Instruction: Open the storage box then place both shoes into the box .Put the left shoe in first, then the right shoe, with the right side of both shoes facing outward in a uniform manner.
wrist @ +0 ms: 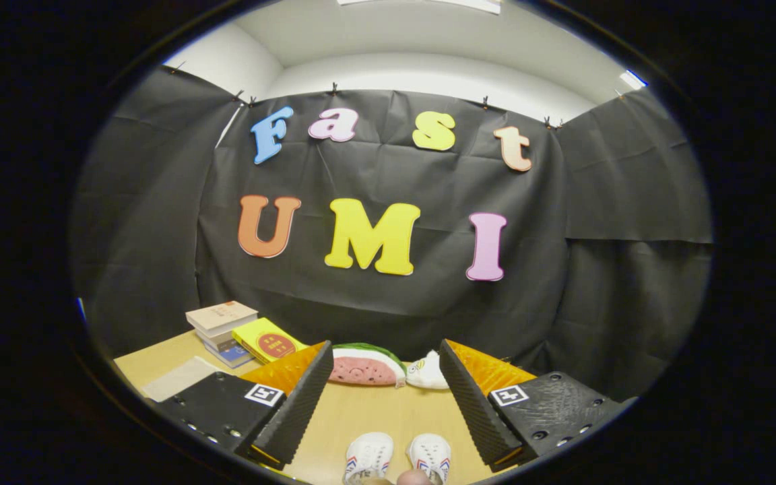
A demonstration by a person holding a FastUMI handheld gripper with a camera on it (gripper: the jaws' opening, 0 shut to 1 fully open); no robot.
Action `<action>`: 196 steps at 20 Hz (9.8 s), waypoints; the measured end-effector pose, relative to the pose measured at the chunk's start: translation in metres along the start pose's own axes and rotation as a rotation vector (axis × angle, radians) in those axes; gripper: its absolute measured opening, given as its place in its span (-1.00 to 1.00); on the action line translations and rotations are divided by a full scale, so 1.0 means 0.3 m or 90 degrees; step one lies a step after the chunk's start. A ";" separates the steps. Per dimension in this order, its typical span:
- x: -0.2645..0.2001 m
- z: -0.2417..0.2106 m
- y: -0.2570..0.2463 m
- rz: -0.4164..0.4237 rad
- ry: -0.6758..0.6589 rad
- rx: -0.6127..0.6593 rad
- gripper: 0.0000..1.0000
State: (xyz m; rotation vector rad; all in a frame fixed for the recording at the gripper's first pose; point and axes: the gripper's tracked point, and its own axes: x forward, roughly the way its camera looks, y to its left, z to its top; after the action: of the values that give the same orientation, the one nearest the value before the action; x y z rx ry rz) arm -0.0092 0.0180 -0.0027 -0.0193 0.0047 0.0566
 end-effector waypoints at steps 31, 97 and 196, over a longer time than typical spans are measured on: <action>-0.029 -0.443 0.311 0.202 0.224 0.187 0.91; -0.182 -0.051 1.394 0.523 0.403 0.215 -0.90; 0.032 -0.462 0.826 0.271 0.523 0.264 -1.00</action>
State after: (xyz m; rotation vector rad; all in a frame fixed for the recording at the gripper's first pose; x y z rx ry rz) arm -0.0142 0.2633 -0.1460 0.3750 0.8421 0.4688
